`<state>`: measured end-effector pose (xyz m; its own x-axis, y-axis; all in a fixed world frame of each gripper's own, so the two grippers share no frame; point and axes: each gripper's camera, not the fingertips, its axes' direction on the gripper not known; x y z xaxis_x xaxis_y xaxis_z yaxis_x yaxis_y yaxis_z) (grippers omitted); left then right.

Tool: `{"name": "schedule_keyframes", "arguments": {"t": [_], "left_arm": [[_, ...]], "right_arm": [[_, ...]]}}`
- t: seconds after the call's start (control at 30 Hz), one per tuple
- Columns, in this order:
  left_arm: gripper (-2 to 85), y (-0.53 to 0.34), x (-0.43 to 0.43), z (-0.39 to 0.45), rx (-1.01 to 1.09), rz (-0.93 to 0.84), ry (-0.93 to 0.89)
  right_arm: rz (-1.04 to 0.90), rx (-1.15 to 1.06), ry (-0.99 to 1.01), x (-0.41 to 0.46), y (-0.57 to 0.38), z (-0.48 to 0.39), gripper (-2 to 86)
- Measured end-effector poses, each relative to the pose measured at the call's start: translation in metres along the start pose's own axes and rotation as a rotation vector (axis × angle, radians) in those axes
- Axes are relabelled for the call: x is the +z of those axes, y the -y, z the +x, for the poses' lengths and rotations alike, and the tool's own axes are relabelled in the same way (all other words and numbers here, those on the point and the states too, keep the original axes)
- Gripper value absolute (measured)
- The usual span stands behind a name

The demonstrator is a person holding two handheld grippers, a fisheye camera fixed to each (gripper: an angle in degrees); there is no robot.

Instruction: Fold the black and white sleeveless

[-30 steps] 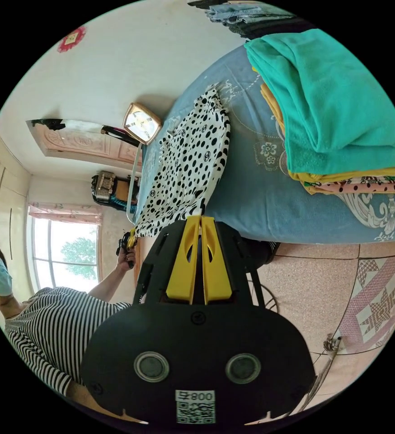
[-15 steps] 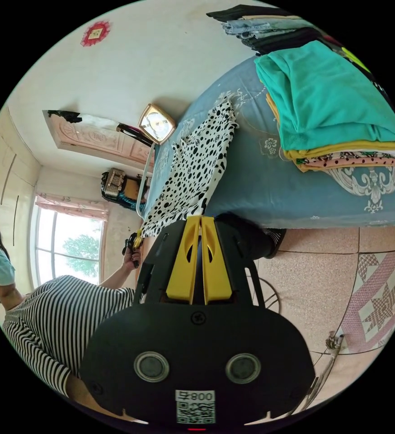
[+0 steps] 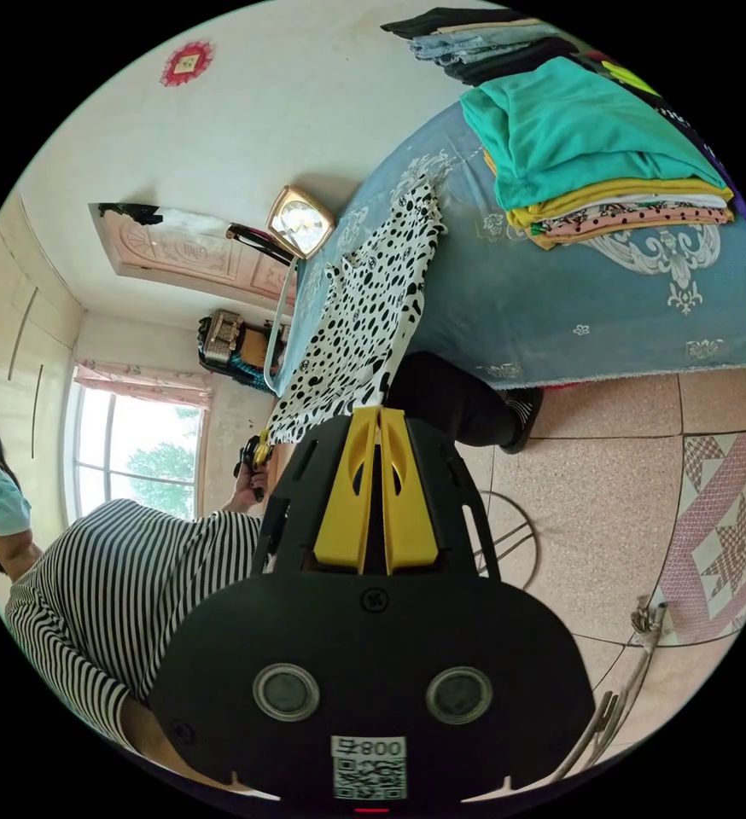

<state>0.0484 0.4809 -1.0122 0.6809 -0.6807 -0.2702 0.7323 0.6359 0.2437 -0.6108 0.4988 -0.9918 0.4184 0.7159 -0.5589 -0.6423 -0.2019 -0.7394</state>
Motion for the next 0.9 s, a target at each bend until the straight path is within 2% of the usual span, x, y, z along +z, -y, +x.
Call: {"name": "schedule_keyframes", "arguments": {"t": [0.43, 0.9], "left_arm": [[2.1, 0.010, 0.023, 0.004, -0.011, 0.011, -0.015], [2.1, 0.094, 0.072, 0.009, -0.044, 0.023, -0.034]], "right_arm": [[0.022, -0.001, 0.018, 0.002, 0.032, 0.009, 11.9], [0.040, 0.002, 0.042, 0.028, 0.157, 0.015, 8.9]]}}
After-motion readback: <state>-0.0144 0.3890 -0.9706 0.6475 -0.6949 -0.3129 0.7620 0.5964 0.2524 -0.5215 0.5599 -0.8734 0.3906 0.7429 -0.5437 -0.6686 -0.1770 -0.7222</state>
